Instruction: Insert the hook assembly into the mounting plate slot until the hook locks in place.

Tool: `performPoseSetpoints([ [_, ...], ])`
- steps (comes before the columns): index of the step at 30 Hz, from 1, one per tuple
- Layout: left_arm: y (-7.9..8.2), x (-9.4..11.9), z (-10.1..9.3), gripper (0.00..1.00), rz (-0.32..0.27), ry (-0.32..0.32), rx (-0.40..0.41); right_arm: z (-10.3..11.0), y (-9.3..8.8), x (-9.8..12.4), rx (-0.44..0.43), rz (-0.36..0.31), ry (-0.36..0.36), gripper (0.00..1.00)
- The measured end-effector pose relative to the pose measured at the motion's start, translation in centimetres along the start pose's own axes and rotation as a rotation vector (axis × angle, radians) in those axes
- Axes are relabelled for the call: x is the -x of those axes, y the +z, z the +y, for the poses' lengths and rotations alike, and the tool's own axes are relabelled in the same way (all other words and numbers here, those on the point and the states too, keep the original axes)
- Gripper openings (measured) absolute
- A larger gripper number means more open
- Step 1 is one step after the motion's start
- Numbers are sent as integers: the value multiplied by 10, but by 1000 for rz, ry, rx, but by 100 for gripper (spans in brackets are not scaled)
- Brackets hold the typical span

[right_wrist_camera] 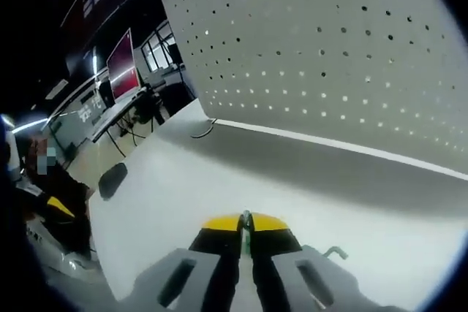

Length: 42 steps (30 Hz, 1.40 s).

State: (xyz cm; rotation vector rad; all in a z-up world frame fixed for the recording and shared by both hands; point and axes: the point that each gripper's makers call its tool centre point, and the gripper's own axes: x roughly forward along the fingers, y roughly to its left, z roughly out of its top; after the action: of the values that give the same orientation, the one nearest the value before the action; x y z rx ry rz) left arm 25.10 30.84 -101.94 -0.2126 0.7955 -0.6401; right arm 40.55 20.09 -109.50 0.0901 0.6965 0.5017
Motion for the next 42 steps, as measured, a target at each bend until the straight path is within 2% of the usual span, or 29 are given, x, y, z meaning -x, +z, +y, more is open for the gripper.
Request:
performPoseSetpoints([
  [6,7,-2,-2,72,-8,-5,-13,-3,8,10,-24,-30,-2,0],
  [11,15,-5,-7,72,-22,-13,-24,3,19,25,-25,-71,7,0],
  [19,27,-10,-11,72,-33,-20,-54,19,55,57,-11,-198,42,0],
  [22,39,-10,-8,72,-48,-6,-76,26,76,76,-25,-293,61,0],
  [28,60,-14,-9,71,-83,-7,-74,44,97,111,-34,-365,106,0],
  [37,85,-24,-36,69,-135,-93,-39,69,100,154,-96,-415,180,0],
  [42,96,-27,-51,62,-172,-162,26,81,100,171,-131,-444,209,0],
])
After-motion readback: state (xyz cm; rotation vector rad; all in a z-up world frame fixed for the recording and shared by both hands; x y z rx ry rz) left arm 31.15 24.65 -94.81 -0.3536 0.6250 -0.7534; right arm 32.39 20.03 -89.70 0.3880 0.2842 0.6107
